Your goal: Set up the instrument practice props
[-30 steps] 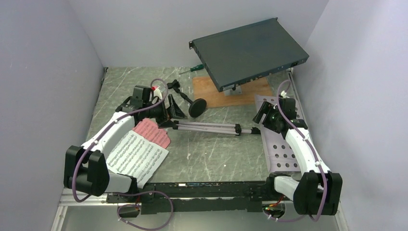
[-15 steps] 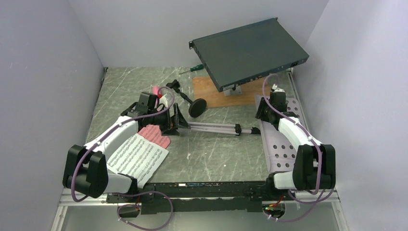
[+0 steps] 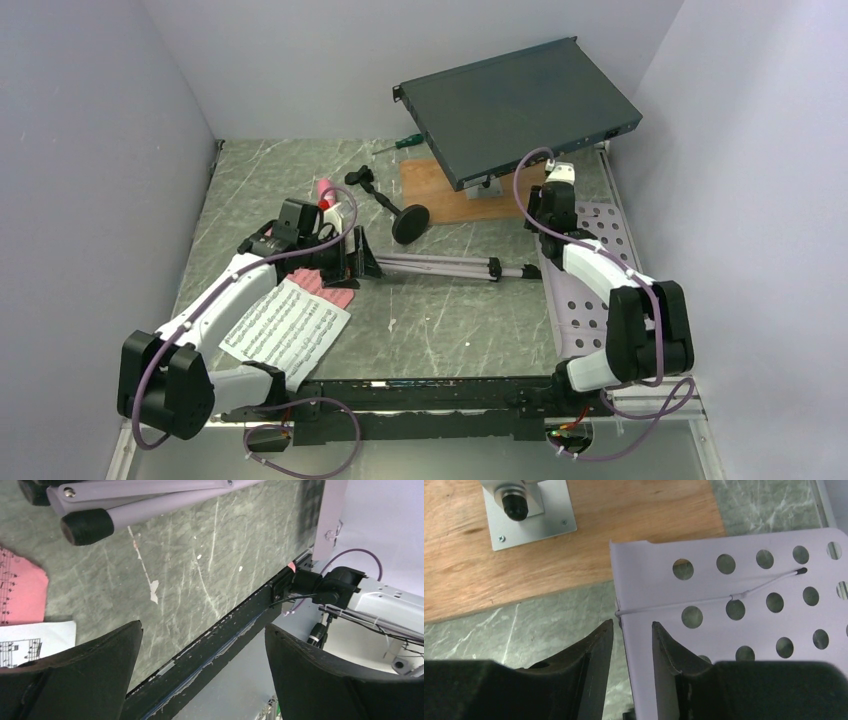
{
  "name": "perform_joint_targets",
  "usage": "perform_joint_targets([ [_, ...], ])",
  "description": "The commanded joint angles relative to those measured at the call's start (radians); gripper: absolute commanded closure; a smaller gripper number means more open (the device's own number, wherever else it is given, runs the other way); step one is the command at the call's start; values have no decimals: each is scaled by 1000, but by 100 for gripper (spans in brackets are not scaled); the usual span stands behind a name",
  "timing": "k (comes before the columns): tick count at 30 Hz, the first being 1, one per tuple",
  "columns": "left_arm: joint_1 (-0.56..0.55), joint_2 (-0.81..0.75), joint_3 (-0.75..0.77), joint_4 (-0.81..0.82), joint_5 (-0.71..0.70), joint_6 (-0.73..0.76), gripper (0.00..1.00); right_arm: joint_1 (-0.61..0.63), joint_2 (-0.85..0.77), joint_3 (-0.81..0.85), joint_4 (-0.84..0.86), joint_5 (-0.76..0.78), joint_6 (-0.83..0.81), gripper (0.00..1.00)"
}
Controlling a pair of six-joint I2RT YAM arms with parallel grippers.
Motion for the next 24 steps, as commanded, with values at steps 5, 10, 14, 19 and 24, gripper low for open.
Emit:
perform_joint_targets([
  [5,-4,-59,30,-71,-53,68,3,1,37,-41,228,27,-96,72],
  [10,-4,-68,37,-76,-45,61,3,1,37,-67,283,-30,-118,90],
  [14,-4,-83,44,-88,-58,59,3,1,-4,-102,315,-46,-132,95],
  [19,-4,-82,48,-80,-51,51,3,-9,16,-109,334,-50,-135,64],
  [24,-4,-75,63,-91,-50,54,3,-13,88,-73,320,-60,-131,68],
])
